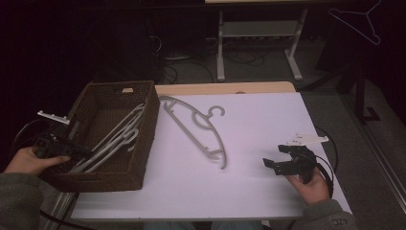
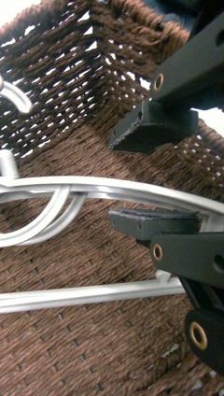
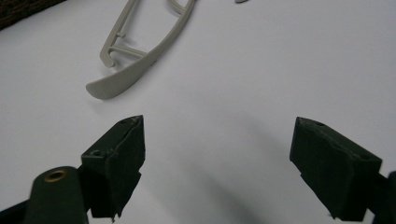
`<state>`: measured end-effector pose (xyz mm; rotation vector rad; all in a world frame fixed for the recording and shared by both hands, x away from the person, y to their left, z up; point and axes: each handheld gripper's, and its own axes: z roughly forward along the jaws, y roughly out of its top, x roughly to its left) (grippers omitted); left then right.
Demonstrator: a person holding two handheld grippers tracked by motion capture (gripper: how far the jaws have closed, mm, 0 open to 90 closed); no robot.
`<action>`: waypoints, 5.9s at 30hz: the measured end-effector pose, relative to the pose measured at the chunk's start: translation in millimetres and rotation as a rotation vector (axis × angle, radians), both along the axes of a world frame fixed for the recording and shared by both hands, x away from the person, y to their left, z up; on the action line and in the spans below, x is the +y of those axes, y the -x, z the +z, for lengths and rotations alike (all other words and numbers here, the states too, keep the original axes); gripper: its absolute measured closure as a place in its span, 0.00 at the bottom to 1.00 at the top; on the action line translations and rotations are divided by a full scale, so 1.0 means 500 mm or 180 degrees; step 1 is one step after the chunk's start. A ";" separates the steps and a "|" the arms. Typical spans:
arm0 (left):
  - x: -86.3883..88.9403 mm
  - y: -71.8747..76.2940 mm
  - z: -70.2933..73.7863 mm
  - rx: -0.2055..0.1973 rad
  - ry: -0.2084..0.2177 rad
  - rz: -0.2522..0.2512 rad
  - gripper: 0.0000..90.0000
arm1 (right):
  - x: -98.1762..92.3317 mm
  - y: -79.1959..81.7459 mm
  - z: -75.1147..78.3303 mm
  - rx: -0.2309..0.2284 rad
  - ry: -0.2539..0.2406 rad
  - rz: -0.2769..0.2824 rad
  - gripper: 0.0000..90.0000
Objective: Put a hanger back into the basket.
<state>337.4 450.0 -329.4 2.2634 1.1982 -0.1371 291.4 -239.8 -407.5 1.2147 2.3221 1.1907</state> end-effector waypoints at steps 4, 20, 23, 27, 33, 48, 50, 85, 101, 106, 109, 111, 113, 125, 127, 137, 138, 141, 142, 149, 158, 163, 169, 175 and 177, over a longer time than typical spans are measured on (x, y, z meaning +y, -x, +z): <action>-0.008 0.001 -0.002 0.0013 0.0060 -0.0073 0.69 | 0.004 -0.001 0.000 -0.0036 0.0018 0.0023 0.19; -0.050 -0.013 -0.030 0.0127 -0.0153 -0.0163 0.90 | 0.002 0.000 0.002 -0.0060 0.0007 0.0032 0.19; -0.049 -0.017 -0.030 0.0159 -0.0201 -0.0114 0.94 | 0.001 0.000 0.002 -0.0061 -0.0002 0.0027 0.19; -0.051 -0.018 -0.028 0.0176 -0.0274 -0.0114 0.97 | 0.002 0.000 0.003 -0.0061 0.0002 0.0031 0.19; -0.035 -0.014 -0.026 0.0175 -0.0278 -0.0043 0.99 | 0.001 0.000 0.003 -0.0061 0.0002 0.0031 0.19; -0.081 0.004 0.033 -0.0179 0.0104 -0.0299 0.87 | 0.002 -0.001 0.005 -0.0073 0.0000 0.0031 0.19; -0.096 0.005 0.042 -0.0230 0.0164 -0.0328 0.85 | 0.001 0.001 0.007 -0.0052 -0.0011 0.0007 0.19; -0.305 -0.006 0.062 -0.0518 0.0447 -0.0655 0.66 | -0.014 -0.010 0.010 -0.0084 -0.0057 -0.0016 0.19; -0.393 -0.006 0.055 -0.0614 0.0554 -0.0654 0.57 | -0.017 -0.006 0.017 -0.0116 -0.0094 -0.0009 0.19; -0.420 -0.009 0.056 -0.0642 0.0590 -0.0657 0.56 | -0.019 -0.008 0.016 -0.0123 -0.0097 0.0006 0.19; -0.436 -0.010 0.055 -0.0651 0.0638 -0.0673 0.56 | -0.018 -0.009 0.017 -0.0122 -0.0090 0.0003 0.19; -0.451 -0.012 0.051 -0.0656 0.0622 -0.0670 0.55 | -0.018 -0.010 0.018 -0.0158 -0.0089 0.0009 0.19; -0.462 -0.012 0.048 -0.0665 0.0648 -0.0707 0.55 | -0.016 -0.011 0.018 -0.0147 -0.0088 0.0008 0.19; -0.565 -0.014 0.024 -0.0703 0.0727 -0.0658 0.54 | -0.015 -0.004 0.022 -0.0190 -0.0071 0.0023 0.19; -0.581 -0.018 0.021 -0.0721 0.0746 -0.0641 0.54 | -0.015 -0.004 0.021 -0.0180 -0.0058 0.0029 0.19; -0.676 -0.040 -0.012 -0.0746 0.0662 -0.0476 0.53 | -0.019 -0.001 0.024 -0.0194 -0.0072 0.0026 0.19; -0.683 -0.045 -0.017 -0.0720 0.0654 -0.0453 0.53 | -0.019 -0.001 0.024 -0.0201 -0.0073 0.0030 0.19; -0.699 -0.062 -0.034 -0.0668 0.0649 -0.0381 0.52 | -0.019 -0.001 0.025 -0.0205 -0.0075 0.0034 0.19; -0.706 -0.067 -0.041 -0.0653 0.0644 -0.0321 0.52 | -0.019 -0.001 0.025 -0.0205 -0.0077 0.0036 0.19; -0.747 -0.107 -0.119 -0.0457 0.0568 0.0031 0.49 | -0.021 -0.001 0.027 -0.0227 -0.0100 0.0039 0.19; -0.794 -0.125 -0.182 -0.0339 0.0405 0.0287 0.49 | -0.027 -0.001 0.028 -0.0235 -0.0132 0.0041 0.19; -0.828 -0.122 -0.194 -0.0438 0.0107 0.0277 0.49 | -0.027 0.000 0.029 -0.0253 -0.0142 0.0050 0.19; -0.824 -0.122 -0.204 -0.0431 -0.0115 0.0344 0.54 | -0.034 0.002 0.032 -0.0268 -0.0161 0.0028 0.19; -0.824 -0.119 -0.198 -0.0443 -0.0124 0.0275 0.65 | -0.033 0.004 0.033 -0.0273 -0.0149 0.0026 0.19; -0.823 -0.117 -0.193 -0.0421 -0.0117 0.0235 0.70 | -0.033 0.004 0.032 -0.0279 -0.0151 0.0031 0.19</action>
